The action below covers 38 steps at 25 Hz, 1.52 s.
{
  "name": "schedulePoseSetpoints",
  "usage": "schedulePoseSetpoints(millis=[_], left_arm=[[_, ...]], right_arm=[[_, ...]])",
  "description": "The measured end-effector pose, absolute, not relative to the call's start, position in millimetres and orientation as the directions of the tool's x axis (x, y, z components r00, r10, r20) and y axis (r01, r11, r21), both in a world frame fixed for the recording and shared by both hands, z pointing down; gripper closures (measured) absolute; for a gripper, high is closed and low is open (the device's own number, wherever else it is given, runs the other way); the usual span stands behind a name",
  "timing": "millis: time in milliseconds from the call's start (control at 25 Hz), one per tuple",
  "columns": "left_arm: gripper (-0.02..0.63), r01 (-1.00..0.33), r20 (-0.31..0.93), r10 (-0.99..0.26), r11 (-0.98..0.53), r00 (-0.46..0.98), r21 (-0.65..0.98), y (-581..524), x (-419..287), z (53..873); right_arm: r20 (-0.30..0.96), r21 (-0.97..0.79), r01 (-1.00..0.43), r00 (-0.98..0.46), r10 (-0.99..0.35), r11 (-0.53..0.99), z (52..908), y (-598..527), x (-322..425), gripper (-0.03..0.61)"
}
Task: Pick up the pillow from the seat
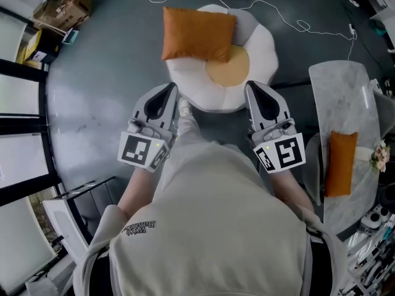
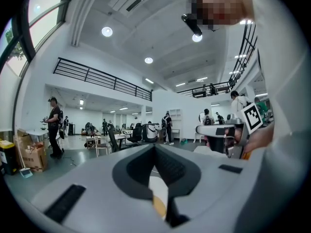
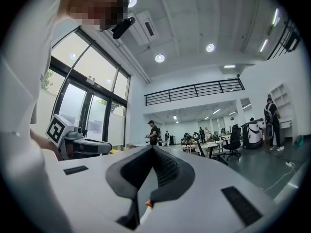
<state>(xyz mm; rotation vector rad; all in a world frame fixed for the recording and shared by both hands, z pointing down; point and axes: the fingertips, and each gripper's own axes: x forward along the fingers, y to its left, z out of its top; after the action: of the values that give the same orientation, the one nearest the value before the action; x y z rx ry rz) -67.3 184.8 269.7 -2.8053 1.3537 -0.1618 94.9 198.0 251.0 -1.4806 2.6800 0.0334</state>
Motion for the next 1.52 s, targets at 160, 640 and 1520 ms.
schedulePoseSetpoints(millis=[160,640,1520], left_arm=[[0.603,-0.766,0.094,-0.766,-0.641,0.635,-0.047,161.6,-70.7,274.4],[0.603,-0.74,0.138,-0.731,-0.672,0.668,0.021,33.0,-124.5,293.4],[0.603,-0.661,0.192,-0.65,-0.75,0.735,-0.009,-163.0,-191.2,310.1]], right_arm=[[-0.062,-0.028,-0.855,-0.516,-0.854,0.518,258.2,175.7,88.5,0.571],[0.023,-0.017,-0.875,-0.484,-0.875,0.484,278.8,56.2,32.1,0.571],[0.087,0.136,-0.916,-0.368,-0.926,0.377,270.9,-135.5,-18.6,0.571]])
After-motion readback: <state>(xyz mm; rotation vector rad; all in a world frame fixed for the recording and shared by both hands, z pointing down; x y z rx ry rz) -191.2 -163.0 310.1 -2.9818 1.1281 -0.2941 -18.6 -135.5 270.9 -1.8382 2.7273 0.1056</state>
